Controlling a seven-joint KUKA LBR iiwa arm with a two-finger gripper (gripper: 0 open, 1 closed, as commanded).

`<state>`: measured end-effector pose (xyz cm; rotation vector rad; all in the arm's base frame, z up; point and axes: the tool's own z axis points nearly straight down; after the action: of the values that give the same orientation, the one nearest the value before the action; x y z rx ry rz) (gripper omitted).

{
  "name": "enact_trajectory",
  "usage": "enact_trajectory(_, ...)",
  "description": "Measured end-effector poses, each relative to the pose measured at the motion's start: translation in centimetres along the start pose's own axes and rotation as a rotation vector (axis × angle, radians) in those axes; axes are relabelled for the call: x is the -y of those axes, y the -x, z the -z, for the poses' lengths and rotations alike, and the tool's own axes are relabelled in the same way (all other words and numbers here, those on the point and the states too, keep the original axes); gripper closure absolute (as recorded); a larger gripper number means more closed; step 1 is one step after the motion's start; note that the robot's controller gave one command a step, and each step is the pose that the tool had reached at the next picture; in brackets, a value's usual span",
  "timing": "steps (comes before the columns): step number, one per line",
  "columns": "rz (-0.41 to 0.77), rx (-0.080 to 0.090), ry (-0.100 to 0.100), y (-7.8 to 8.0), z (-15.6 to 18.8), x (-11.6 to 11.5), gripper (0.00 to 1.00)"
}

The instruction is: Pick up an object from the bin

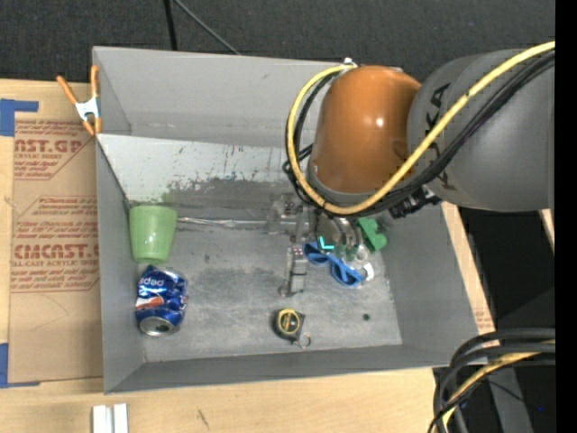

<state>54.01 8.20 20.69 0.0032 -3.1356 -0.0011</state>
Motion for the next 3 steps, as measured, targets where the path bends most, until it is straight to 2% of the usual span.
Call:
enact_trajectory(1,0.328,0.014,-0.001,-5.1,-13.8,3.4,0.0)
enact_trajectory(2,1.233,0.006,-0.003,-5.6,-10.8,3.4,0.0)
enact_trajectory(3,1.481,0.005,-0.002,-5.3,-10.8,3.2,0.0)
